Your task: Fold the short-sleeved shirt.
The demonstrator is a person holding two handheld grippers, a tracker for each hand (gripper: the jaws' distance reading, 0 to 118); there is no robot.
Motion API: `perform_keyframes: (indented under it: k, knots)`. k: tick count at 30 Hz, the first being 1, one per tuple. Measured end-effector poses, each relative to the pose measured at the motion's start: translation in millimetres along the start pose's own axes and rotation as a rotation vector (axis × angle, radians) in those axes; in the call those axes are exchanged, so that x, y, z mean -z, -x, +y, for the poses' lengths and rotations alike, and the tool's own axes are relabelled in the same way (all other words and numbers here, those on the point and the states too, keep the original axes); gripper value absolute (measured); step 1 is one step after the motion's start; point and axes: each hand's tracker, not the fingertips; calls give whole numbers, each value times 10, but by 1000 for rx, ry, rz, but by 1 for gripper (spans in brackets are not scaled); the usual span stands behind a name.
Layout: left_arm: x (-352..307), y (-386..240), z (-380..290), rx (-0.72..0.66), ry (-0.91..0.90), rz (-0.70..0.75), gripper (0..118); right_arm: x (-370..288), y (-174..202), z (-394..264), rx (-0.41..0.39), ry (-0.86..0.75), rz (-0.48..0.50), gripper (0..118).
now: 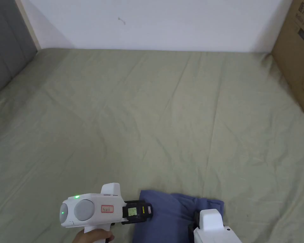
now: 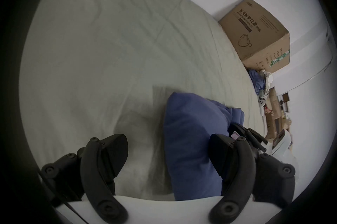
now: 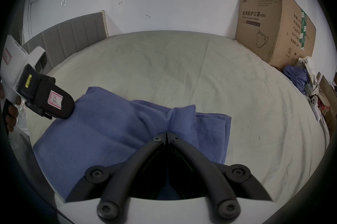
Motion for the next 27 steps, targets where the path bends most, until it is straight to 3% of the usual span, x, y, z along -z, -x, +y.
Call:
perform_keyframes:
  k: [3,5,8,10,12,22,27]
  knots:
    - [-17,24,40,18,11,-17,92,-1,-13,-3,5,1,3,0]
    - [-49,24,32,54,22,-37,77,-2,-11,-5,6,0,3,0]
    - [-46,39,33,4,50,-154,42,-1,-15,-7,7,0,3,0]
    - [-9,-4,23,31,36,-88,37,-1,-24,-11,11,-1,5,0]
    - [13,-28,-4,57,40,-92,24,-2,-25,-7,15,1,6,0]
    - [-320,-104,102,126,-19,-88,16,-98,-25,205,10,-10,41,0]
    - [-780,180,388,201,-82,40,16,-284,50,573,-16,-113,52,0]
